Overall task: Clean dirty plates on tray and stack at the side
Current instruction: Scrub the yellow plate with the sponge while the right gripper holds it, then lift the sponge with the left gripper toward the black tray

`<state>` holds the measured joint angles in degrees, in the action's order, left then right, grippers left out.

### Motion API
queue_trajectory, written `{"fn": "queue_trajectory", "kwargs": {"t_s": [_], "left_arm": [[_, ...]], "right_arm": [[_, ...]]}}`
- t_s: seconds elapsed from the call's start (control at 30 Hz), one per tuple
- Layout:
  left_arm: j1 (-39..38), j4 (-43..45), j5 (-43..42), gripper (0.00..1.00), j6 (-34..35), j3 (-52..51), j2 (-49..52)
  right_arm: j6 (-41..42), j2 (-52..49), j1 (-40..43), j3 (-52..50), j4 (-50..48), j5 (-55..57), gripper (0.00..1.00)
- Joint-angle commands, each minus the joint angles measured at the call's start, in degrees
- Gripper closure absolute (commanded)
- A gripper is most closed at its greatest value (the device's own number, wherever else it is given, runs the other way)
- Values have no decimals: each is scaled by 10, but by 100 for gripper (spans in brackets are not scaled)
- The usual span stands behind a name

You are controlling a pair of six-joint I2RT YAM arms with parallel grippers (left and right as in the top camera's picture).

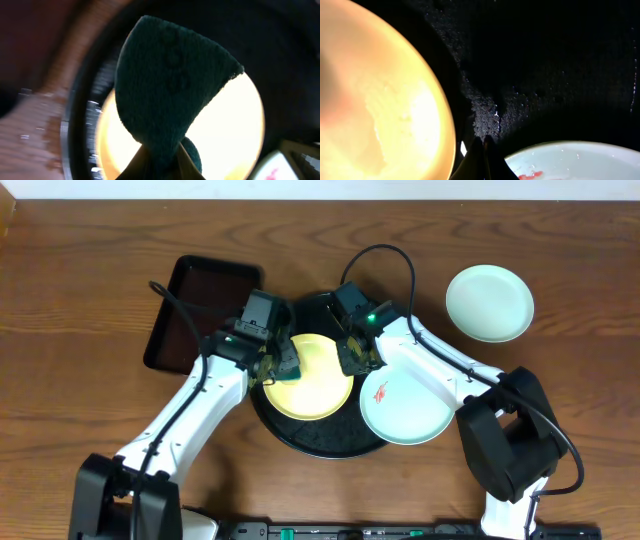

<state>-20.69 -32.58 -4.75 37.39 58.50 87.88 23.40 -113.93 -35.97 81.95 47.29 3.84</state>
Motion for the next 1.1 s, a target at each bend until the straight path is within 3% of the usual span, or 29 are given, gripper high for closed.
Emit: {"fn": "queue_trajectory", "kwargs": {"t_s": [0.0, 0.33, 0.53, 0.77, 1.07], "left_arm": [[-21, 12, -54, 93, 13, -3, 22], [-64, 50, -55, 92, 38, -3, 107], [-64, 10, 67, 93, 36, -3, 156], [-45, -65, 223, 93, 36, -2, 134], [14, -96, 240, 93, 32, -2, 53]], "right_arm": [[-1, 3, -3, -3, -1, -3, 99], [-1, 3, -3, -3, 0, -3, 99], [-1, 3, -3, -3, 2, -3, 99], [-1, 3, -3, -3, 3, -2, 99], [-1, 3, -3, -3, 9, -3, 99]]}}
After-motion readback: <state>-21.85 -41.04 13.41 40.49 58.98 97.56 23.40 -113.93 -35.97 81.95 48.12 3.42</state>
